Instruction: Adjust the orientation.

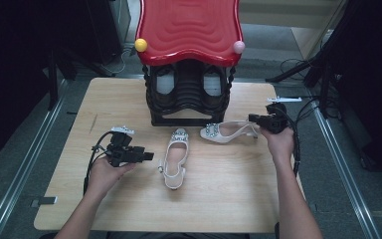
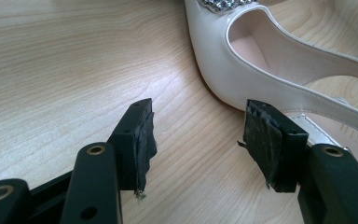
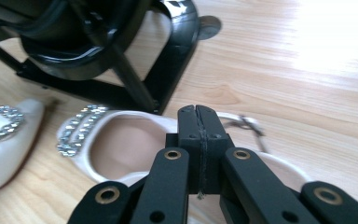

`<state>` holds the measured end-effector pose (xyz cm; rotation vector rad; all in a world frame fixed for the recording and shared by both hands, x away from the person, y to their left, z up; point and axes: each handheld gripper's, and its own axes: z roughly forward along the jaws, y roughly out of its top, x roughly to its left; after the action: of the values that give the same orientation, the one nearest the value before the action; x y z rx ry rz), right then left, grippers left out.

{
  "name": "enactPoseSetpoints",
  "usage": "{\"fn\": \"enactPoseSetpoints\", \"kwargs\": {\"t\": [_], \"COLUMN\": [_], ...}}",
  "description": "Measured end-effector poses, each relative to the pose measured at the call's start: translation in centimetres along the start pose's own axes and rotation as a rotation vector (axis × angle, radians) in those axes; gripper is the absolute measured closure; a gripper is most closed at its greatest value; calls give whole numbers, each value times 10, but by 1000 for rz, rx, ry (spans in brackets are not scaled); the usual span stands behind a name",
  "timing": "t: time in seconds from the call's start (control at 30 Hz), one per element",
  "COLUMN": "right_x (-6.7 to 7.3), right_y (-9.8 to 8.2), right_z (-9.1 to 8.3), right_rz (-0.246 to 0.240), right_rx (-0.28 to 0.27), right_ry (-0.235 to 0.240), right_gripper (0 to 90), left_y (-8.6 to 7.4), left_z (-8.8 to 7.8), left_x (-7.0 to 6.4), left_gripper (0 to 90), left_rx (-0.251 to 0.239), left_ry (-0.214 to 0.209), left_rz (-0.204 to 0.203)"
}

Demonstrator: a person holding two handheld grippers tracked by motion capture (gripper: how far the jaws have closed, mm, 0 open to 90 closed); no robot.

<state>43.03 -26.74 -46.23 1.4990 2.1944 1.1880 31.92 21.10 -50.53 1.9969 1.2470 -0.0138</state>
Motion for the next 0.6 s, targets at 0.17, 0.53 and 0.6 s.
{"fn": "enactPoseSetpoints", "kwargs": {"t": [0.17,0.53,0.6], "right_x": [-6,0,3], "right_y": [-6,-20,-21], "right_z": [11,16,15], "right_rz": [-14,-35,-38], "right_rx": [58,100,108], "right_ry": [15,59,62], "right_gripper": [900,900,900], "left_y": [-2,-1,-1], "left_z": [-2,-3,-3], "left_x": [1,0,0], "left_gripper": [431,431,430], "left_rx": [-1,-9,-9], "left_ry": [1,-2,0], "left_rz": [-4,-2,3]}}
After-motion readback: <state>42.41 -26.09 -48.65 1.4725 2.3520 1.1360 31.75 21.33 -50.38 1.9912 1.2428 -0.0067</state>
